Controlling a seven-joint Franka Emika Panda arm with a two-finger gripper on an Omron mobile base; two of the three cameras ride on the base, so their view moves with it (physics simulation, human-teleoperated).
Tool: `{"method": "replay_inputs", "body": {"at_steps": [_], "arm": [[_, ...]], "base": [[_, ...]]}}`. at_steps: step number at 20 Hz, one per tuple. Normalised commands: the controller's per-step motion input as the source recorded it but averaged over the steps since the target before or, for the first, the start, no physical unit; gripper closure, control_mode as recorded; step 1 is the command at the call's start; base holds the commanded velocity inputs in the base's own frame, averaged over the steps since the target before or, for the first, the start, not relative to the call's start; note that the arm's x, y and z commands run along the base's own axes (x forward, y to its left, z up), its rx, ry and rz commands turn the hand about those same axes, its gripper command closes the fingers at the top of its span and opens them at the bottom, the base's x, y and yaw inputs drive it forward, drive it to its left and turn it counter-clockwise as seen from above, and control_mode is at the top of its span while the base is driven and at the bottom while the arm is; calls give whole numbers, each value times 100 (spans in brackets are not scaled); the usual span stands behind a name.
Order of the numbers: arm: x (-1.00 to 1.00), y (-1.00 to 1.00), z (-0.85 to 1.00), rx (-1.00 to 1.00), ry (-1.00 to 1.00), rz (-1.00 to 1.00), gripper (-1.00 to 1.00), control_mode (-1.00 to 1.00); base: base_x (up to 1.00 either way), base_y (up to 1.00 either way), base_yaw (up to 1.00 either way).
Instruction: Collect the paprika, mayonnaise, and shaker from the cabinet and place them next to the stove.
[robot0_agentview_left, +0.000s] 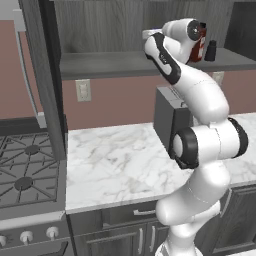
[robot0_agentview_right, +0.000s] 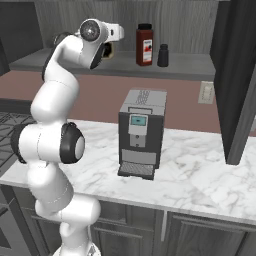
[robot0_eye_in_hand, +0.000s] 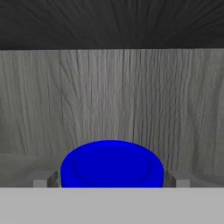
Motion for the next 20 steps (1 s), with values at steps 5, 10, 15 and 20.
{"method": "replay_inputs", "body": {"at_steps": [5, 10, 15, 20], "arm": [[-55, 0, 0, 0, -12, 0, 100, -100], [-40, 11, 0, 0, -6, 0, 100, -100], [-40, 11, 0, 0, -5, 0, 100, -100], [-41, 3, 0, 0, -6, 0, 100, -100]], "base": [[0, 0, 0], [0, 0, 0], [0, 0, 0], [0, 0, 0]]}}
